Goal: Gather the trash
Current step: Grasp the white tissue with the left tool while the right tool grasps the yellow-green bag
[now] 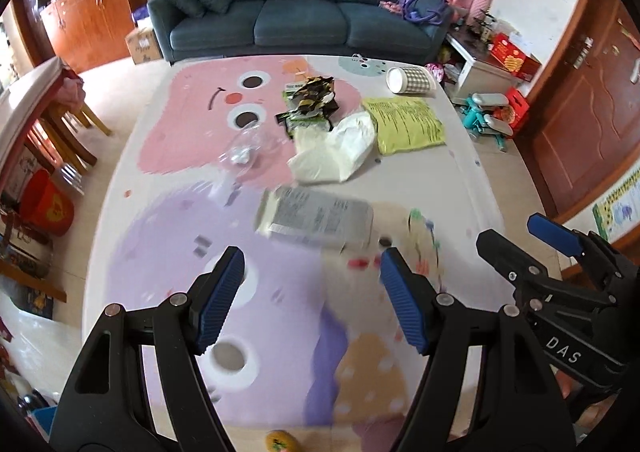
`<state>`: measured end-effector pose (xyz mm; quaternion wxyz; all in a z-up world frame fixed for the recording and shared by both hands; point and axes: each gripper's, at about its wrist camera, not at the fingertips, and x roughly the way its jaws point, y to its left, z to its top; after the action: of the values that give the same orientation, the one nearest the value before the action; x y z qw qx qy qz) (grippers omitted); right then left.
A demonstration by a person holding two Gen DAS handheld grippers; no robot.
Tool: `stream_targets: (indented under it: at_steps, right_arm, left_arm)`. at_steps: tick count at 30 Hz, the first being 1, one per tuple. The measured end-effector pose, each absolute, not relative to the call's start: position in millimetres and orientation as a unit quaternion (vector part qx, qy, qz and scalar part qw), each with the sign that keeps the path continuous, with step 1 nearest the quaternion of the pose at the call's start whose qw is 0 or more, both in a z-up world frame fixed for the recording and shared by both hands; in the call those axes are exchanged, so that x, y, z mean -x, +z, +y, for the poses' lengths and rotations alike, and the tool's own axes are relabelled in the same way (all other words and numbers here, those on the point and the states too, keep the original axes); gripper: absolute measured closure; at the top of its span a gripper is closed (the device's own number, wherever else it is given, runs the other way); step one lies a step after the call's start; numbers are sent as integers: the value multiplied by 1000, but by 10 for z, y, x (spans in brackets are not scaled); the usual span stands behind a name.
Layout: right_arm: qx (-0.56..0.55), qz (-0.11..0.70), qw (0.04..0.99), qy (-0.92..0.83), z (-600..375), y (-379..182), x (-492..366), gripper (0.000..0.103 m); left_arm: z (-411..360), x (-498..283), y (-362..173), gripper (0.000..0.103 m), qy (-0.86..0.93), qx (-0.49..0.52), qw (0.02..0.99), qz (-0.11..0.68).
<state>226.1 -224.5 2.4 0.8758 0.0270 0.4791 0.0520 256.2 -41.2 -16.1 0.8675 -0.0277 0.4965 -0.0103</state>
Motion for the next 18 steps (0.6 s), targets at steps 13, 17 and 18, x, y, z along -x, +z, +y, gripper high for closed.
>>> stream_targets:
  at_steps: [13, 17, 18]
  right_arm:
    - [-66, 514, 853, 59, -3100, -762, -3992, 27]
    - [-74, 522, 847, 61, -3222, -954, -4228, 27]
    - [-75, 525, 845, 60, -3265, -1004, -4295, 27]
  left_arm:
    - [-1112, -4199, -1034, 35, 32, -28, 839, 542]
    - [-1202, -4427, -1305, 35, 60, -27, 829, 556]
    - [-1207, -4470, -1359, 35, 68, -27, 827, 557]
